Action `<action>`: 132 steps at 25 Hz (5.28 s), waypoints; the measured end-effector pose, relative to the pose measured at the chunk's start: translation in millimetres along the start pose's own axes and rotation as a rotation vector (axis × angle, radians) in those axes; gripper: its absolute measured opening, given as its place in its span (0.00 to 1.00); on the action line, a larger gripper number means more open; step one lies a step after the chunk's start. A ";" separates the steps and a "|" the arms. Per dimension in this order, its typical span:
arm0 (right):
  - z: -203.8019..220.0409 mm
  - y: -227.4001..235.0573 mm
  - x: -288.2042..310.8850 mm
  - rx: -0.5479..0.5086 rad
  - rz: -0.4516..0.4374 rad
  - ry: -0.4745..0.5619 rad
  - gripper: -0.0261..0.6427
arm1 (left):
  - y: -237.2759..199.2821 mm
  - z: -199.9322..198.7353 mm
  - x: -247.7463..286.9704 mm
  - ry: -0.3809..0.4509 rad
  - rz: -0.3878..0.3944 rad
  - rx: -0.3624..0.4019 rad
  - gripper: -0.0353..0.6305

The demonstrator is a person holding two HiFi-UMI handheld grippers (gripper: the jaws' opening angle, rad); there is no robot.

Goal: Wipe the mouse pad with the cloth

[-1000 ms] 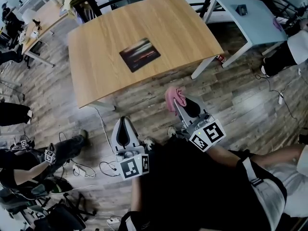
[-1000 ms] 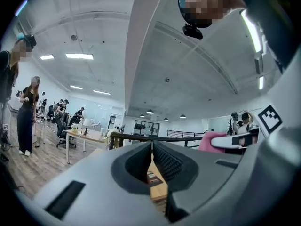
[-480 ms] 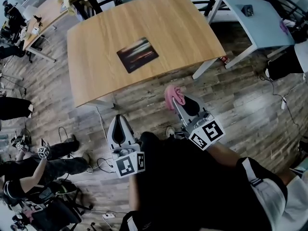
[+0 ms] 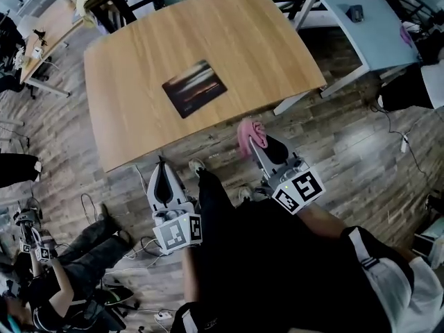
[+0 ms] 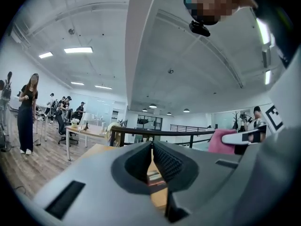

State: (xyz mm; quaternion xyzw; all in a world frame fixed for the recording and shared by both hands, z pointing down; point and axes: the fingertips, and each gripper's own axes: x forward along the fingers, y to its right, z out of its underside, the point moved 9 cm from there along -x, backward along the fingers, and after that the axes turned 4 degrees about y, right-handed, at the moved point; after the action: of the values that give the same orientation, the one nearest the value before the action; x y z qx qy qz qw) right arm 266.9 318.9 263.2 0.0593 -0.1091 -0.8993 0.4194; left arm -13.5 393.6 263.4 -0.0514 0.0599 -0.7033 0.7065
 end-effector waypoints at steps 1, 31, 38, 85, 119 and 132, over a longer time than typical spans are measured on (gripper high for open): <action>0.8 1.1 9.5 -0.001 0.007 -0.004 0.14 | -8.2 2.5 10.2 -0.012 0.003 0.001 0.10; 30.2 17.9 296.0 -0.093 0.135 -0.128 0.14 | -193.7 154.1 312.7 -0.680 0.301 -0.008 0.20; 57.3 57.6 340.2 -0.118 0.067 -0.209 0.14 | -198.0 206.0 350.7 -0.820 0.296 -0.015 0.21; 302.7 118.1 443.1 -0.452 -0.107 -0.888 0.14 | -186.3 294.9 413.2 -1.106 0.470 0.153 0.13; 320.8 36.1 407.1 -0.500 -0.391 -0.851 0.14 | -193.8 292.4 416.6 -1.040 0.511 0.100 0.13; 324.6 21.6 357.1 -0.442 -0.418 -0.879 0.14 | -193.6 295.9 414.1 -1.025 0.521 0.120 0.13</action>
State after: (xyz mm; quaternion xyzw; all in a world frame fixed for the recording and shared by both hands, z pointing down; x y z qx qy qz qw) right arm -10.4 79.0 577.7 -0.3924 -0.0684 -0.9052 0.1483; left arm -156.9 -25.0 580.9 -0.3287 -0.3194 -0.3936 0.7969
